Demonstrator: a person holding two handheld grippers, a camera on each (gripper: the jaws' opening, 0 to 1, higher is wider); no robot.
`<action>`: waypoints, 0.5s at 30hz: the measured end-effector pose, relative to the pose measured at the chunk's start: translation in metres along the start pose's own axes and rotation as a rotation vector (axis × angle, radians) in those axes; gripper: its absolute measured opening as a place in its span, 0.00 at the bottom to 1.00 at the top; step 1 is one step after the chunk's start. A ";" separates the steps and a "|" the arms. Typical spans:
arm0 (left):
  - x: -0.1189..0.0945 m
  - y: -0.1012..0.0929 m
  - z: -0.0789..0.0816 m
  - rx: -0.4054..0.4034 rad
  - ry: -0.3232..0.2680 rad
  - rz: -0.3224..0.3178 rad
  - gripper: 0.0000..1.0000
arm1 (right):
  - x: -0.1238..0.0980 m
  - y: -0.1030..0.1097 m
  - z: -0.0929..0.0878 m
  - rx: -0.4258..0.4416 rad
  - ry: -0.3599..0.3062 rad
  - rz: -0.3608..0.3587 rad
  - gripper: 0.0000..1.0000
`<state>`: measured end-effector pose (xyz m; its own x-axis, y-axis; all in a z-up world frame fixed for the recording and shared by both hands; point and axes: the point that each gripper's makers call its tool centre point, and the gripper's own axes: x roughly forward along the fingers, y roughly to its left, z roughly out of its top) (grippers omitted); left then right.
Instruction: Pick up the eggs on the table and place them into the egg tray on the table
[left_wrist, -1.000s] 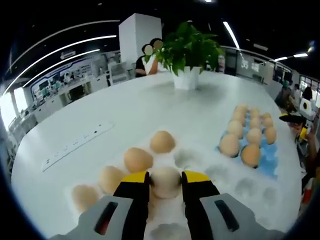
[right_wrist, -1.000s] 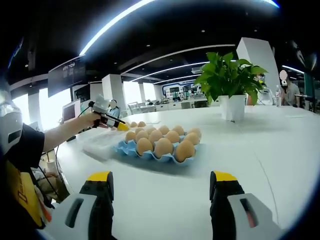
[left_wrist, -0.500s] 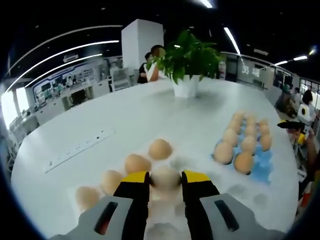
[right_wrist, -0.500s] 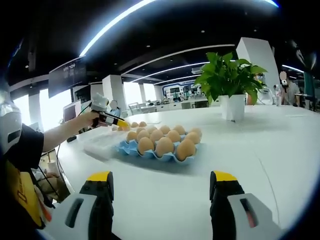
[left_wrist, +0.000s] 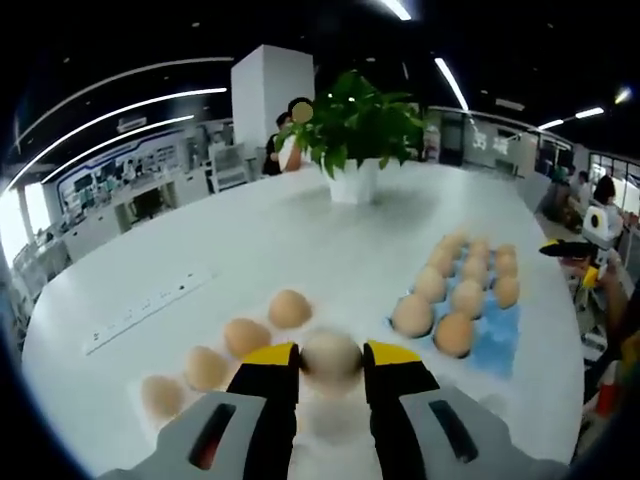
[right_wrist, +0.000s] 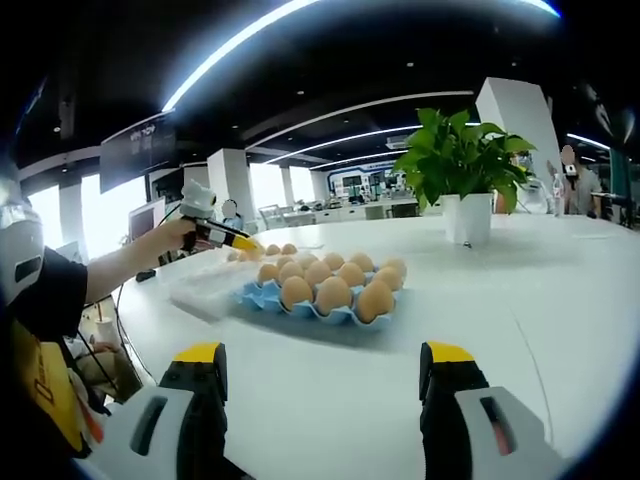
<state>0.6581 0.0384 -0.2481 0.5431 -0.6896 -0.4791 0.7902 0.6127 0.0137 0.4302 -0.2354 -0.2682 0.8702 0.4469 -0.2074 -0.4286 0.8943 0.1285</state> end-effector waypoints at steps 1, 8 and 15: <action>0.000 -0.003 0.000 -0.002 -0.004 -0.006 0.25 | 0.000 0.000 0.001 -0.001 -0.001 0.000 0.82; -0.002 -0.015 0.002 -0.004 -0.019 -0.035 0.25 | -0.001 0.002 0.004 -0.009 -0.006 0.003 0.82; -0.007 -0.036 0.005 0.016 -0.031 -0.067 0.25 | -0.001 0.004 0.003 -0.010 -0.004 0.004 0.82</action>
<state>0.6277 0.0190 -0.2406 0.4971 -0.7404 -0.4524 0.8293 0.5588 -0.0032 0.4284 -0.2325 -0.2646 0.8696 0.4500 -0.2033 -0.4341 0.8929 0.1198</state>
